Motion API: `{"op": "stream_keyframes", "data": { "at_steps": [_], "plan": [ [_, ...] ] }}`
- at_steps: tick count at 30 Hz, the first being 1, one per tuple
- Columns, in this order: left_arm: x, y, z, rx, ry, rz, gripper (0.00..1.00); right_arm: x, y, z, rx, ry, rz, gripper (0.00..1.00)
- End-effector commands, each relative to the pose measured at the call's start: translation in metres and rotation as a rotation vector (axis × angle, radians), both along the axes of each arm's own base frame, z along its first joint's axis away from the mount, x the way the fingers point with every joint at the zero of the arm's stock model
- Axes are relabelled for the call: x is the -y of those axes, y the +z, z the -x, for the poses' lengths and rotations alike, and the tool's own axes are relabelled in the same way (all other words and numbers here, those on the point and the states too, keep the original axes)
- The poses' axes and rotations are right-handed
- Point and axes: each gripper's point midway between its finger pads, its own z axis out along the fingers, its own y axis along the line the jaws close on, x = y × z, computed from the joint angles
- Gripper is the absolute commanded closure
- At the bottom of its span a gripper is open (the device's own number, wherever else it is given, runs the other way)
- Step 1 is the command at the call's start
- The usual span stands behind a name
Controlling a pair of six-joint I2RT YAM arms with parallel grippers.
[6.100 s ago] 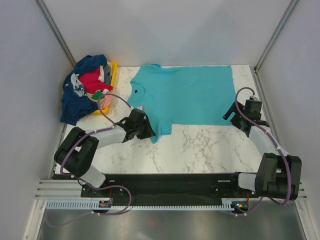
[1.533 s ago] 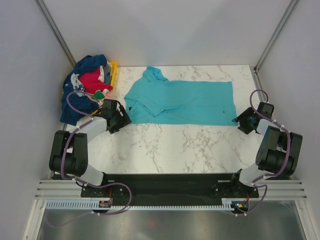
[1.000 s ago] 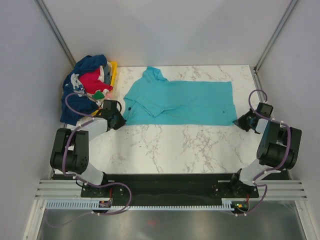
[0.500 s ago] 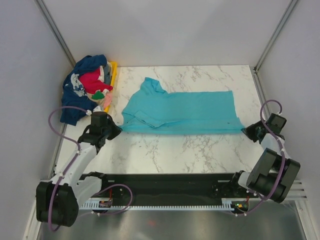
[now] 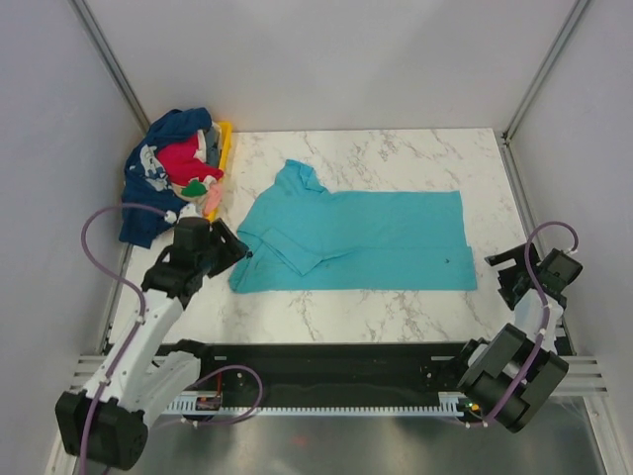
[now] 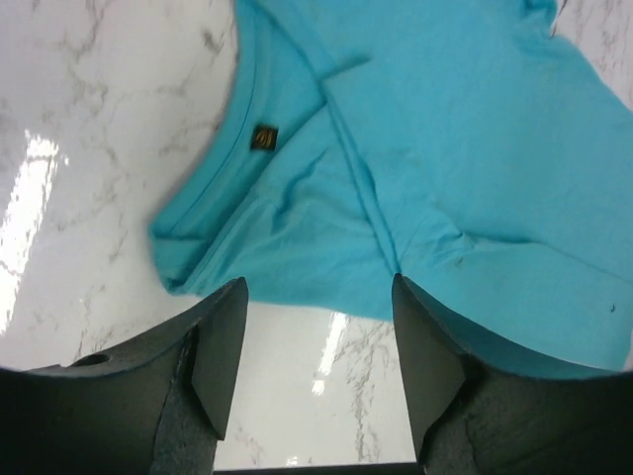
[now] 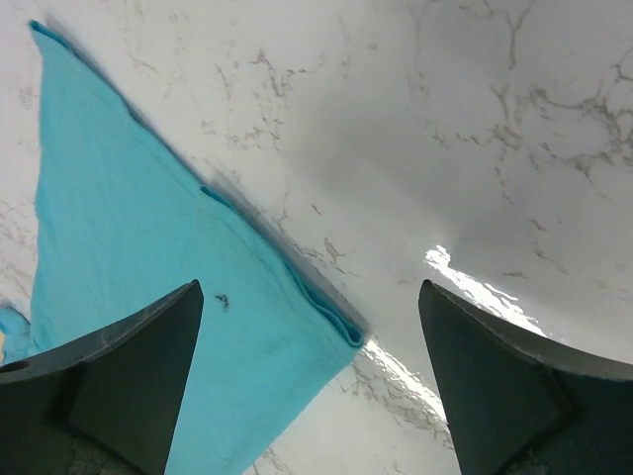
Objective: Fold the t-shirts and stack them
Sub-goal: Fold the tshirt
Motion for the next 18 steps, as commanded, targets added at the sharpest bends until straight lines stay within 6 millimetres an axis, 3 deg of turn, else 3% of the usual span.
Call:
{"op": "stream_keyframes", "data": {
  "at_steps": [1,5,6,7,8,9,10,11,12,13,14,16,17,18],
  "plan": [
    [-0.002,0.042,-0.055,0.103,-0.041,-0.118,0.33,0.008,0.038,-0.023,0.127,0.053,0.079,0.02],
    [0.018,0.037,-0.123,0.061,-0.114,-0.152,0.35,-0.015,0.045,-0.043,0.181,0.187,0.113,0.02],
    [0.024,0.062,-0.148,0.112,-0.114,-0.138,0.35,-0.018,0.046,-0.049,0.183,0.214,0.131,0.02],
    [0.03,0.036,-0.168,0.042,-0.126,-0.144,0.35,-0.032,0.043,-0.054,0.172,0.269,0.135,0.02],
    [0.033,0.037,-0.183,0.043,-0.123,-0.141,0.35,-0.038,0.035,-0.056,0.147,0.3,0.132,0.02],
    [0.042,0.062,-0.212,0.105,-0.13,-0.127,0.35,-0.042,0.033,-0.058,0.138,0.316,0.129,0.02],
    [0.049,0.035,-0.232,0.047,-0.151,-0.133,0.35,-0.05,0.03,-0.061,0.134,0.346,0.123,0.02],
    [0.052,0.028,-0.248,0.033,-0.171,-0.134,0.37,-0.053,0.024,-0.062,0.122,0.359,0.113,0.02],
    [0.063,0.062,-0.277,0.115,-0.195,-0.114,0.37,-0.054,0.023,-0.064,0.124,0.371,0.118,0.02],
    [0.067,0.059,-0.29,0.11,-0.212,-0.117,0.37,-0.057,0.023,-0.065,0.126,0.386,0.113,0.02],
    [0.074,0.052,-0.317,0.123,-0.233,-0.128,0.37,-0.061,0.023,-0.066,0.133,0.402,0.102,0.02],
    [0.082,0.041,-0.338,0.124,-0.264,-0.132,0.37,-0.07,0.027,-0.067,0.165,0.432,0.073,0.02],
    [0.083,0.011,-0.347,0.08,-0.277,-0.149,0.37,-0.073,0.031,-0.068,0.184,0.443,0.069,0.02],
    [0.086,0.02,-0.361,0.118,-0.278,-0.148,0.37,-0.076,0.033,-0.068,0.196,0.453,0.069,0.02]
  ]
}}
